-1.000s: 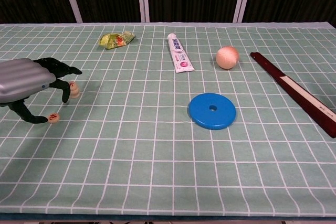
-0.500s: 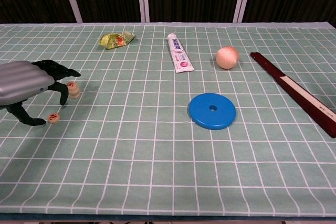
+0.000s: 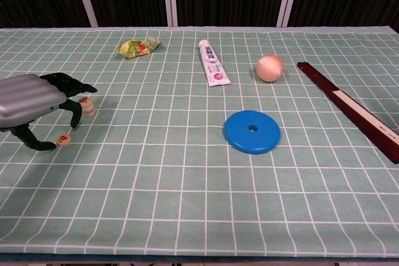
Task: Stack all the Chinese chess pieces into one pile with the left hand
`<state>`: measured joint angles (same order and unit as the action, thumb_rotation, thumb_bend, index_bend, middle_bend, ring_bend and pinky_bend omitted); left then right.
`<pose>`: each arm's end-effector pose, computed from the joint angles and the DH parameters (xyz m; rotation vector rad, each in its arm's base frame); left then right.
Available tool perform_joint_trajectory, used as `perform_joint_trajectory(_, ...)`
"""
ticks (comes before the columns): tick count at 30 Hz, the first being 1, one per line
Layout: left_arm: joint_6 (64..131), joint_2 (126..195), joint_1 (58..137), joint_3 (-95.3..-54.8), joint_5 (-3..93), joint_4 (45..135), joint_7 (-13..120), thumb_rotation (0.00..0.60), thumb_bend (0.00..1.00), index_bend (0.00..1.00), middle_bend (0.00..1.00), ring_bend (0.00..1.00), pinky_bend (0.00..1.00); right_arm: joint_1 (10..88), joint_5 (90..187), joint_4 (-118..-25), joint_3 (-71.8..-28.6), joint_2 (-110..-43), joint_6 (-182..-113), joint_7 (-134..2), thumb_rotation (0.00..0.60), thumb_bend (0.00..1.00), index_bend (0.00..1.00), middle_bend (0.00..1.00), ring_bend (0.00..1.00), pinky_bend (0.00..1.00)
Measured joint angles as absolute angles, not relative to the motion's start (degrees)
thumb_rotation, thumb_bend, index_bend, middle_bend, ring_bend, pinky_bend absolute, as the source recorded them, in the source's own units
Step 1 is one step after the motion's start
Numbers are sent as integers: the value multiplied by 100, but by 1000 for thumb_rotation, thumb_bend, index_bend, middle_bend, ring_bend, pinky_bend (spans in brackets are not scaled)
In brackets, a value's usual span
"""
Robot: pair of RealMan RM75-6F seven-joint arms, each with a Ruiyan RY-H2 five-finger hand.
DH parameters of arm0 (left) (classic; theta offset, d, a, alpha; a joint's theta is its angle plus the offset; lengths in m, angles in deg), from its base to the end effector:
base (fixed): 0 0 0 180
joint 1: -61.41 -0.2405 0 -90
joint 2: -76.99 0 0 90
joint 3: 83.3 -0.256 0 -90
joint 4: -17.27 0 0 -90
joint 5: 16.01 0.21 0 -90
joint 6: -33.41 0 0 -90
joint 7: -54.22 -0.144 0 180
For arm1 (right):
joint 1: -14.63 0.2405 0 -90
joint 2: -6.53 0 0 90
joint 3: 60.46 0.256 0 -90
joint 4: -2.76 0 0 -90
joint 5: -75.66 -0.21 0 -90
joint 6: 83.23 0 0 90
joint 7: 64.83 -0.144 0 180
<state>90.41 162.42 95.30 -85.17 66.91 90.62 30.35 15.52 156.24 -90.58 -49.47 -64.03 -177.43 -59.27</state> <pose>-0.2484 0.3005 -0.0063 -2.0838 -0.5085 -0.5775 -0.3063 -0.1821 0.1695 1.0756 -0.7983 0.9851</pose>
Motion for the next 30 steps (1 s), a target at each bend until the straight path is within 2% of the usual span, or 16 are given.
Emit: perform_joint_trajectory(30,9011,16405,9529,-8472,6702,8914,2910,600,250,487,0,0,0,1557,15613,-9058,-4944,-6397,-17728,-5929,600,232,104,13,0,0)
